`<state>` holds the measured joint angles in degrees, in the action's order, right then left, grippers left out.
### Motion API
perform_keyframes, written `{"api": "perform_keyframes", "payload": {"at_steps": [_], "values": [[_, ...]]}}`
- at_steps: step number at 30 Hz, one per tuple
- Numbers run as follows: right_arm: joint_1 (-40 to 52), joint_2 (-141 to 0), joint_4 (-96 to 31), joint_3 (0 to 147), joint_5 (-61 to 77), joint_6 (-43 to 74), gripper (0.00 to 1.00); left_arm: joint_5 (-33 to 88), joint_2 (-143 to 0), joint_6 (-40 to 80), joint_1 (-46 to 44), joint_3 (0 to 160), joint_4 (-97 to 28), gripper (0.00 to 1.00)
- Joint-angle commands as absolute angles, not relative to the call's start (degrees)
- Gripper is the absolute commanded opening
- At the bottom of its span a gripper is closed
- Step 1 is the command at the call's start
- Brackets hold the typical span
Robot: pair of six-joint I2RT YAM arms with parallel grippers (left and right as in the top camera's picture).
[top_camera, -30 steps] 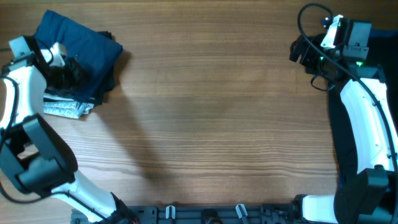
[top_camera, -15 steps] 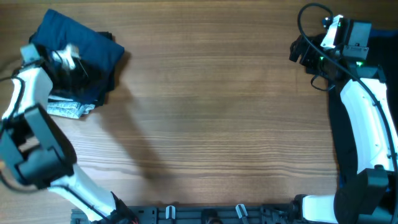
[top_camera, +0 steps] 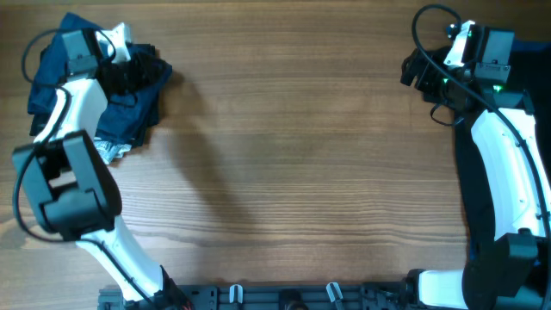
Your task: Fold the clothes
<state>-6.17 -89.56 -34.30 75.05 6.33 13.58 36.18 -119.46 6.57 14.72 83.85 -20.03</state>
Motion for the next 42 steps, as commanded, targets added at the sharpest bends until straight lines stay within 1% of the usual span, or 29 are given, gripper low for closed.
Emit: {"api": "perform_keyframes", "payload": {"at_steps": [1, 2, 5, 9, 10, 11, 12, 16, 19, 20, 21, 25, 29, 32, 33, 38, 41, 42], "values": [[-6.1, -90.1, -34.2, 75.0, 5.5, 13.5, 1.0, 33.3, -124.6, 6.4, 15.0, 83.6, -19.5, 0.22], [-6.1, -90.1, -34.2, 75.0, 5.5, 13.5, 1.0, 33.3, -124.7, 6.2, 14.9, 83.6, -18.8, 0.21], [-6.1, -90.1, -34.2, 75.0, 5.5, 13.5, 1.0, 34.4, -121.9, 6.5, 15.0, 85.9, -18.0, 0.2], [-6.1, -90.1, -34.2, 75.0, 5.5, 13.5, 0.99, 33.6, -114.8, 6.5, 16.2, 91.0, -18.2, 0.23], [-6.1, -90.1, -34.2, 75.0, 5.5, 13.5, 1.0, 31.3, -113.0, 6.4, 17.2, 92.3, -18.2, 0.25], [-6.1, -90.1, -34.2, 75.0, 5.5, 13.5, 1.0, 29.5, -112.2, 6.4, 18.3, 93.1, -18.2, 0.31], [-6.1, -90.1, -34.2, 75.0, 5.5, 13.5, 0.99, 28.5, -112.0, 6.3, 19.4, 93.5, -18.2, 0.35], [-6.1, -90.1, -34.2, 75.0, 5.5, 13.5, 1.0, 28.4, -113.8, 6.2, 25.2, 93.8, -13.8, 0.41], [-6.1, -90.1, -34.2, 75.0, 5.5, 13.5, 1.0, 26.2, -116.5, 6.0, 27.6, 93.8, -9.7, 0.41], [-6.1, -90.1, -34.2, 75.0, 5.5, 13.5, 1.0, 25.4, -117.6, 5.9, 28.0, 93.8, -8.9, 0.43], [-6.1, -90.1, -34.2, 75.0, 5.5, 13.5, 1.0, 25.0, -119.6, 5.6, 28.5, 93.8, -7.2, 0.47], [-6.1, -90.1, -34.2, 75.0, 5.5, 13.5, 0.99, 20.3, -125.9, 5.6, 29.1, 93.8, -1.8, 0.48], [-6.1, -90.1, -34.2, 75.0, 5.5, 13.5, 1.0, 15.5, -133.8, 5.7, 30.6, 93.8, -0.7, 0.46], [-6.1, -90.1, -34.2, 75.0, 5.5, 13.5, 1.0, 15.3, -135.8, 7.1, 32.7, 93.8, -1.6, 0.41], [-6.1, -90.1, -34.2, 75.0, 5.5, 13.5, 1.0, 15.6, -135.8, 9.1, 33.7, 93.8, -1.9, 0.38], [-6.1, -90.1, -34.2, 75.0, 5.5, 13.5, 1.0, 27.7, -130.6, 10.3, 34.9, 93.8, -1.9, 0.38], [-6.1, -90.1, -34.2, 75.0, 5.5, 13.5, 1.0, 27.6, -120.4, 10.7, 33.1, 93.8, -5.6, 0.38], [-6.1, -90.1, -34.2, 75.0, 5.5, 13.5, 1.0, 27.6, -114.6, 10.7, 31.7, 93.8, -8.4, 0.37]]}}
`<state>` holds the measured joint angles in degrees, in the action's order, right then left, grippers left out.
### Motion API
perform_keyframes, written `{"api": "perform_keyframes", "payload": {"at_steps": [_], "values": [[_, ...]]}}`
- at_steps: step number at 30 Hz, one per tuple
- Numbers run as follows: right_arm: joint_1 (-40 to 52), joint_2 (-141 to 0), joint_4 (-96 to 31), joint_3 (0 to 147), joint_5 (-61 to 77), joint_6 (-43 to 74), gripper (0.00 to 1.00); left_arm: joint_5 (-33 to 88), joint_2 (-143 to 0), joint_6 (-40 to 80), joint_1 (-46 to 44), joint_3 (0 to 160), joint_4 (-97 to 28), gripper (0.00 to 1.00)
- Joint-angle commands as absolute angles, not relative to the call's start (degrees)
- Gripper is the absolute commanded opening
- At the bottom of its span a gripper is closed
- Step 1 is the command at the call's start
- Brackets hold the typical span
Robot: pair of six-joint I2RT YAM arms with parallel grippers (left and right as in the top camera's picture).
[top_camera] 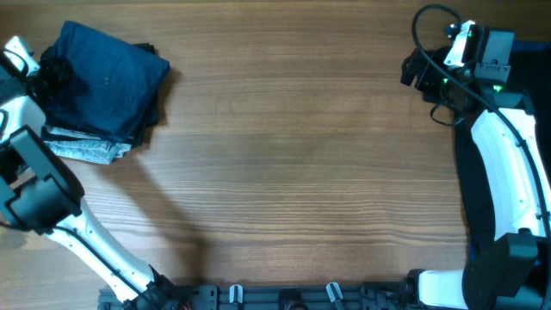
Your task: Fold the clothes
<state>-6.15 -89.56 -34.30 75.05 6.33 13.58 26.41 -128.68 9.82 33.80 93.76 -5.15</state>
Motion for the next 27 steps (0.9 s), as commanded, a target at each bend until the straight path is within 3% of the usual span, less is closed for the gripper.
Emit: {"api": "perform_keyframes", "payload": {"at_steps": [1, 4, 6, 8, 12, 16, 27], "values": [[-6.1, -90.1, -34.2, 75.0, 5.5, 13.5, 1.0, 26.8, -110.1, 10.7, 30.4, 93.8, -11.0, 0.32], [-6.1, -90.1, -34.2, 75.0, 5.5, 13.5, 0.99, 18.1, -99.2, 8.4, 23.9, 93.8, -21.1, 0.12], [-6.1, -90.1, -34.2, 75.0, 5.5, 13.5, 0.99, 6.0, -95.2, 2.9, 15.9, 93.8, -29.0, 0.04], [-6.1, -90.1, -34.2, 75.0, 5.5, 13.5, 0.99, -7.1, -95.7, -1.1, 7.5, 93.8, -35.7, 0.04], [-6.1, -90.1, -34.2, 75.0, 5.5, 13.5, 0.99, -17.8, -102.1, -5.7, -2.4, 93.8, -44.1, 0.04], [-6.1, -90.1, -34.2, 75.0, 5.5, 13.5, 1.0, -19.1, -111.0, -7.1, -4.3, 93.8, -47.6, 0.05], [-6.1, -90.1, -34.2, 75.0, 5.5, 13.5, 0.99, -17.2, -126.8, -7.1, -4.0, 93.8, -42.5, 0.08]]}}
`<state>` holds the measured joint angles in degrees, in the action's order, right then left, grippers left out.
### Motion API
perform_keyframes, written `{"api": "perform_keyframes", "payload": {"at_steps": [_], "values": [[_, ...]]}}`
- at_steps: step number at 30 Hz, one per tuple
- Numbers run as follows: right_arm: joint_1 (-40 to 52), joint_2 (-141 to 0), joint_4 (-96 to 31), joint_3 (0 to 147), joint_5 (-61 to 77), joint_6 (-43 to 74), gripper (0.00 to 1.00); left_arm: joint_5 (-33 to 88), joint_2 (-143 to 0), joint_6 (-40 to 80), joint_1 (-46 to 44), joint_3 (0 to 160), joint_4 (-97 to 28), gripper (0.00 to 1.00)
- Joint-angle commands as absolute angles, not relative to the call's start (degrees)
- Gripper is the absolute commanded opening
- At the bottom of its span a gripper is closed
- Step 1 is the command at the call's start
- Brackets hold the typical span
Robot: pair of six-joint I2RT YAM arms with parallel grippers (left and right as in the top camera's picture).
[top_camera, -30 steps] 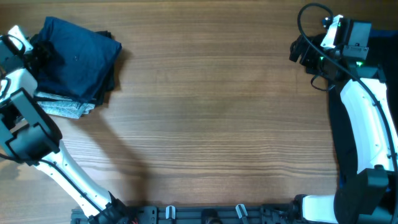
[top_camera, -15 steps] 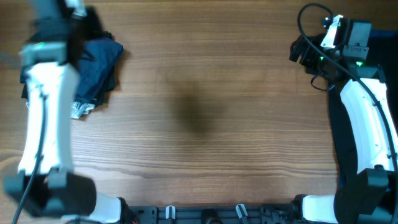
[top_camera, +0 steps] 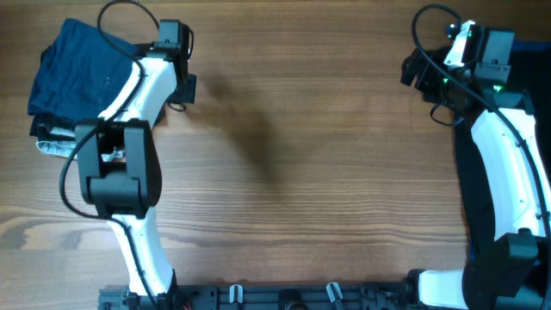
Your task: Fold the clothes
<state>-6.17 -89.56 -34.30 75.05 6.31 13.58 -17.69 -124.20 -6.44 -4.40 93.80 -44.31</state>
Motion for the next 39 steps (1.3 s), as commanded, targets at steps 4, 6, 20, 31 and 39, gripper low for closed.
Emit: {"api": "perform_keyframes", "payload": {"at_steps": [4, 6, 20, 31, 39], "values": [[-6.1, -90.1, -34.2, 75.0, 5.5, 13.5, 0.99, -17.4, -129.7, -7.1, -2.3, 93.8, -37.4, 0.09], [-6.1, -90.1, -34.2, 75.0, 5.5, 13.5, 0.99, -17.1, -130.3, -7.1, -1.6, 93.8, -35.5, 0.09], [-6.1, -90.1, -34.1, 75.0, 5.5, 13.5, 1.0, 0.9, -130.0, -0.6, 7.7, 93.8, -16.4, 0.2], [-6.1, -90.1, -34.2, 75.0, 5.5, 13.5, 0.99, 2.0, -118.5, 2.3, 3.6, 93.6, -44.2, 0.17], [-6.1, -90.1, -34.2, 75.0, 5.5, 13.5, 1.0, -6.0, -119.3, 6.1, 6.3, 81.3, -44.8, 0.18]]}}
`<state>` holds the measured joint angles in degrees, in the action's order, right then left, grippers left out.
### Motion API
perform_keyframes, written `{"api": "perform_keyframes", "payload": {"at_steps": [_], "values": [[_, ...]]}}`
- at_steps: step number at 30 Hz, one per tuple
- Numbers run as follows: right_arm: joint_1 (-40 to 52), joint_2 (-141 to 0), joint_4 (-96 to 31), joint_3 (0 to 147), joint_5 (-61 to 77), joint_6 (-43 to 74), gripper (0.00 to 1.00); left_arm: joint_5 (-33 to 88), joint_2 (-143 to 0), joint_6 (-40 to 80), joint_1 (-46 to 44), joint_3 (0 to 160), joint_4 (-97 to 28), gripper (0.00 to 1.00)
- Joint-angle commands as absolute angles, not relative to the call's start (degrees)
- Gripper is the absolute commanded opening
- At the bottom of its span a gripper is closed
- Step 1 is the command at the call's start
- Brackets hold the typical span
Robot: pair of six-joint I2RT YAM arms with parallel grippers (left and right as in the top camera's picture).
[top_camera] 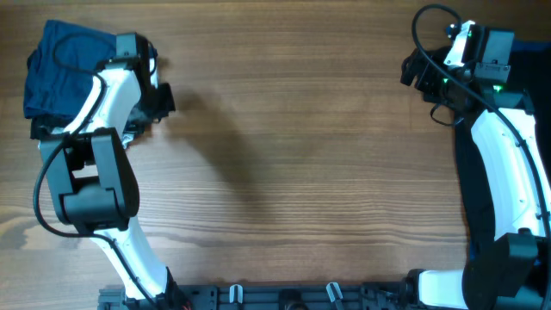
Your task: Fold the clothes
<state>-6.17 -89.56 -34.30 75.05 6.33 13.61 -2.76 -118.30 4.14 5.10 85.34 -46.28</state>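
A stack of folded clothes lies in the far left corner of the table, with a dark blue garment [58, 67] on top and a black layer [45, 129] showing at its near edge. My left gripper [160, 96] hangs at the stack's right edge, and its white forearm crosses the stack's right side. Its jaws are too dark to read. My right gripper [417, 72] sits far off at the back right, holding nothing that shows, and its jaws are equally unclear.
The wooden table [301, 172] stretches between the two arms. Both arm bases stand along the near edge, and the left arm's elbow [86, 185] sits in front of the stack.
My left wrist has moved a little left and nearer, closer against the stack's right side. The patterned cloth edge under the stack no longer shows. The right arm has not moved.
At first my left gripper was on top of a rumpled blue garment on the stack. Then it was at the table's far left edge, and the blue garment lay flat. After that it was just right of the stack, where it remains.
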Motion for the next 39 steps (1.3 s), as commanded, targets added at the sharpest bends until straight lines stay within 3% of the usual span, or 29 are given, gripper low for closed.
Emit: {"api": "perform_keyframes", "payload": {"at_steps": [1, 16, 22, 28, 32, 34, 35, 39], "values": [[-6.1, -90.1, -34.2, 75.0, 5.5, 13.5, 0.99, -7.2, -119.3, 6.2, 6.8, 80.3, -44.3, 0.18], [-6.1, -90.1, -34.2, 75.0, 5.5, 13.5, 1.0, -10.5, -119.1, 6.5, 11.1, 79.8, -46.0, 0.16], [-6.1, -90.1, -34.2, 75.0, 5.5, 13.5, 0.99, -8.0, -112.4, 10.0, 6.0, 79.8, -45.7, 0.17], [-6.1, -90.1, -34.2, 75.0, 5.5, 13.5, 0.99, -8.0, -101.3, 14.3, -2.2, 79.8, -43.5, 0.25], [-6.1, -90.1, -34.2, 75.0, 5.5, 13.5, 1.0, -8.0, -100.2, 14.2, -3.1, 79.8, -42.6, 0.44], [-6.1, -90.1, -34.2, 75.0, 5.5, 13.5, 0.99, -8.0, -100.2, 14.2, -3.1, 79.8, -42.5, 0.75], [-6.1, -90.1, -34.2, 75.0, 5.5, 13.5, 1.0, -8.0, -100.2, 14.2, -3.1, 79.8, -42.4, 1.0], [-6.1, -90.1, -34.2, 75.0, 5.5, 13.5, 0.99, -8.0, -100.2, 14.2, -3.1, 79.8, -42.9, 1.0]]}}
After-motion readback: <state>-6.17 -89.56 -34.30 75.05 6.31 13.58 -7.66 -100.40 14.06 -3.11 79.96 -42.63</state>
